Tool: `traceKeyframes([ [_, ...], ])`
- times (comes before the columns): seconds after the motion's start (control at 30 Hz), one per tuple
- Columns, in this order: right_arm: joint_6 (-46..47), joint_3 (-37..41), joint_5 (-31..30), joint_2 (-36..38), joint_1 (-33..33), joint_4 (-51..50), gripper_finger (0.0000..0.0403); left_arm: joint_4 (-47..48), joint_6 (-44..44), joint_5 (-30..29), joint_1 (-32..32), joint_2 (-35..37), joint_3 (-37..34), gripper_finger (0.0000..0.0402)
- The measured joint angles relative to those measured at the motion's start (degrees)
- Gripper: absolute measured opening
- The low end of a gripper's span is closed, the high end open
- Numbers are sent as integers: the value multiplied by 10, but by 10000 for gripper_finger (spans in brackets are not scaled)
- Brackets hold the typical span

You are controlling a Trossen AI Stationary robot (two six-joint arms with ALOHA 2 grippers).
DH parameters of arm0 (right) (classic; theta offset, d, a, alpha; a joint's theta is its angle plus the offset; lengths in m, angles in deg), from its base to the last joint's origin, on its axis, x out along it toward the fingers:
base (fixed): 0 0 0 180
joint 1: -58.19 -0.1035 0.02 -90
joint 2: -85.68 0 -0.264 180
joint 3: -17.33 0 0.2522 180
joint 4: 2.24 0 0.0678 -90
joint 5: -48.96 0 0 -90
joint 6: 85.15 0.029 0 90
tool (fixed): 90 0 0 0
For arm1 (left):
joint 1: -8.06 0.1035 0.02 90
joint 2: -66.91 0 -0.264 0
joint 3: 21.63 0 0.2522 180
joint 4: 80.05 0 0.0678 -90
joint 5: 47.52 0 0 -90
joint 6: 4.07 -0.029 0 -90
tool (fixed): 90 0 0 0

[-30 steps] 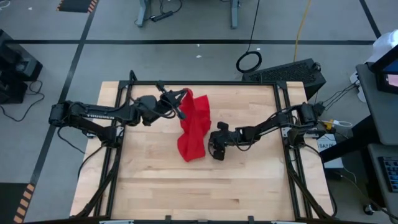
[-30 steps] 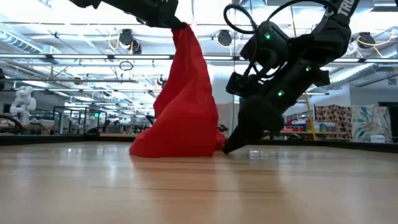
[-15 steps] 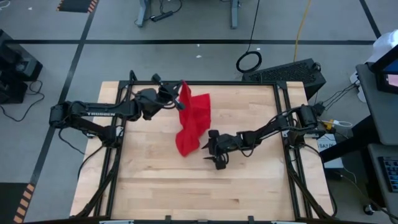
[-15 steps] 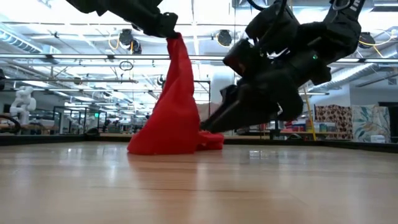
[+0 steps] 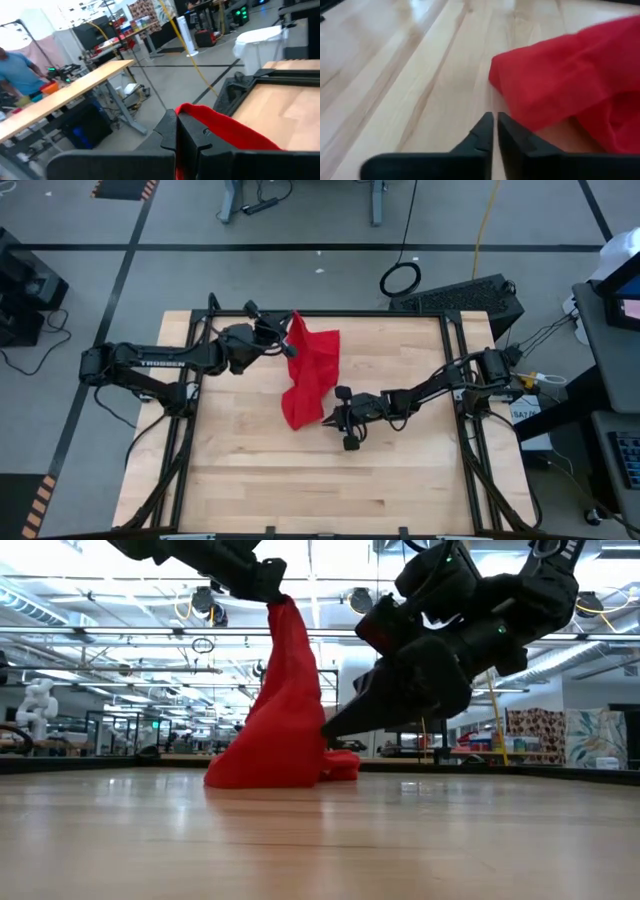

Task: Roll napkin
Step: Fold the red napkin

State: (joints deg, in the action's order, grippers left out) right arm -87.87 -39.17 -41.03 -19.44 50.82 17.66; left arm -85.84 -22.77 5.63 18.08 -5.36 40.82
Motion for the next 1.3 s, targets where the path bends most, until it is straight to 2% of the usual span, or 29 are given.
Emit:
traceKeyframes([
  [0.47,66,-2,-5,7,-30,-191,1,80,48,19,-48,48,0,1],
  [0.6,65,-2,-4,19,-31,-220,3,125,81,56,-68,62,0,1],
  [0.7,61,0,-4,31,-27,-221,6,151,93,59,-81,64,0,1],
  [0.8,60,1,-34,49,-27,-219,15,171,94,58,-90,64,0,1],
  [0.97,66,1,-80,59,-27,-204,64,188,94,54,-98,64,0,1],
  [1.2,66,0,-146,6,-23,-63,189,182,92,51,-97,64,0,1],
  [1.3,66,0,-177,-17,-16,-3,227,195,94,51,-97,64,0,1],
])
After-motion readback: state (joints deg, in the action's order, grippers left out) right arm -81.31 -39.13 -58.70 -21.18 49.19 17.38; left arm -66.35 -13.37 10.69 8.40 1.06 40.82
